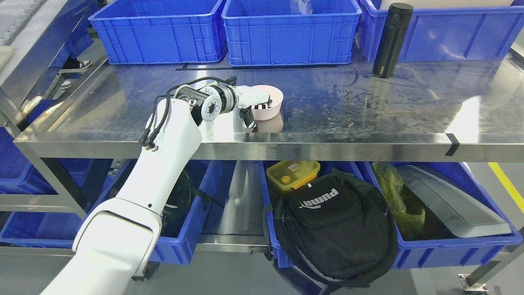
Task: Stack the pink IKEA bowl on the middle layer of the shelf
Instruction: 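Close the left hand fingers around the rim of the pink bowl, then lift the pink bowl off the shelf with the left hand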
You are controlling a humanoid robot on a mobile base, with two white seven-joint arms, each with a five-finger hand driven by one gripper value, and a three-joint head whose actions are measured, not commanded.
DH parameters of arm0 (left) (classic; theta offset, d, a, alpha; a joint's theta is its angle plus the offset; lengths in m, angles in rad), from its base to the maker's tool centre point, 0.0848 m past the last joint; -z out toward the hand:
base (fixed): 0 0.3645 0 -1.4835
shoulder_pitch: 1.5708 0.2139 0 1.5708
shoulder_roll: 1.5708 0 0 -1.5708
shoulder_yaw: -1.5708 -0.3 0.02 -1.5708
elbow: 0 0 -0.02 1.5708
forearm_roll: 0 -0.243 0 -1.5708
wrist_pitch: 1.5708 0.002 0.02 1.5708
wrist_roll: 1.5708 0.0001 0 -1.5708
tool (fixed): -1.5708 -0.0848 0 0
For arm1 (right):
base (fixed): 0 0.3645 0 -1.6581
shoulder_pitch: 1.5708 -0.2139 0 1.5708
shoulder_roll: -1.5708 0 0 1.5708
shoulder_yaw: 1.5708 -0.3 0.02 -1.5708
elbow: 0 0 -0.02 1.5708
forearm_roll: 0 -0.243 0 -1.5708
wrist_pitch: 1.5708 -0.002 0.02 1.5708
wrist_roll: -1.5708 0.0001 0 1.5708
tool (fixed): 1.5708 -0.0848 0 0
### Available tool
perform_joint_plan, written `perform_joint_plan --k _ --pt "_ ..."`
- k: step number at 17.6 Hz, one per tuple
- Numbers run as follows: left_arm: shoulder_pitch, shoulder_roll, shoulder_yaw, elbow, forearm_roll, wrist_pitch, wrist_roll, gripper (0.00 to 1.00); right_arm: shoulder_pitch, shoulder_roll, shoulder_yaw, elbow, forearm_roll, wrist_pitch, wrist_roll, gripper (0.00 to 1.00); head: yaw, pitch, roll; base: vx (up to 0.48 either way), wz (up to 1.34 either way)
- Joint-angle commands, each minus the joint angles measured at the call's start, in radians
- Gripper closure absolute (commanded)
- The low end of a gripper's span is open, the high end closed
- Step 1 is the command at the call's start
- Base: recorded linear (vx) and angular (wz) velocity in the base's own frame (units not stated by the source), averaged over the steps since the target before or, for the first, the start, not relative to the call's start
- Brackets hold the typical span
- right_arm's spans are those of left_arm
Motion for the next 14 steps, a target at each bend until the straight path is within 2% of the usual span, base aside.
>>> perform_joint_plan --k 1,5,8,10,12,14 --pt "-0.003 -0.016 0.081 0.05 0.002 -0.052 0.003 0.91 0.021 -0.017 0.0 -0.017 0.0 0.0 0.001 0.0 0.0 0.0 0.0 0.0 0.0" --pt "-0.006 -0.024 0.246 0.004 0.014 -0.124 0.014 0.98 0.021 -0.017 0.0 -0.017 0.0 0.0 0.001 0.0 0.0 0.0 0.0 0.007 -0.01" --pt "0.029 -0.068 0.426 -0.141 0.057 -0.178 -0.023 1.0 0.021 -0.017 0.0 -0.017 0.0 0.0 0.001 0.0 0.0 0.0 0.0 0.0 0.0" --pt "0.074 -0.068 0.533 -0.323 0.157 -0.196 -0.104 1.0 0.021 -0.017 0.0 -0.017 0.0 0.0 0.001 0.0 0.0 0.0 0.0 0.0 0.0" --pt "0.103 -0.068 0.546 -0.431 0.205 -0.221 -0.127 1.0 0.021 -0.017 0.0 -0.017 0.0 0.0 0.001 0.0 0.0 0.0 0.0 0.0 0.0" --pt "0.141 -0.068 0.537 -0.531 0.236 -0.325 -0.131 1.0 0.021 -0.017 0.0 -0.017 0.0 0.0 0.001 0.0 0.0 0.0 0.0 0.0 0.0"
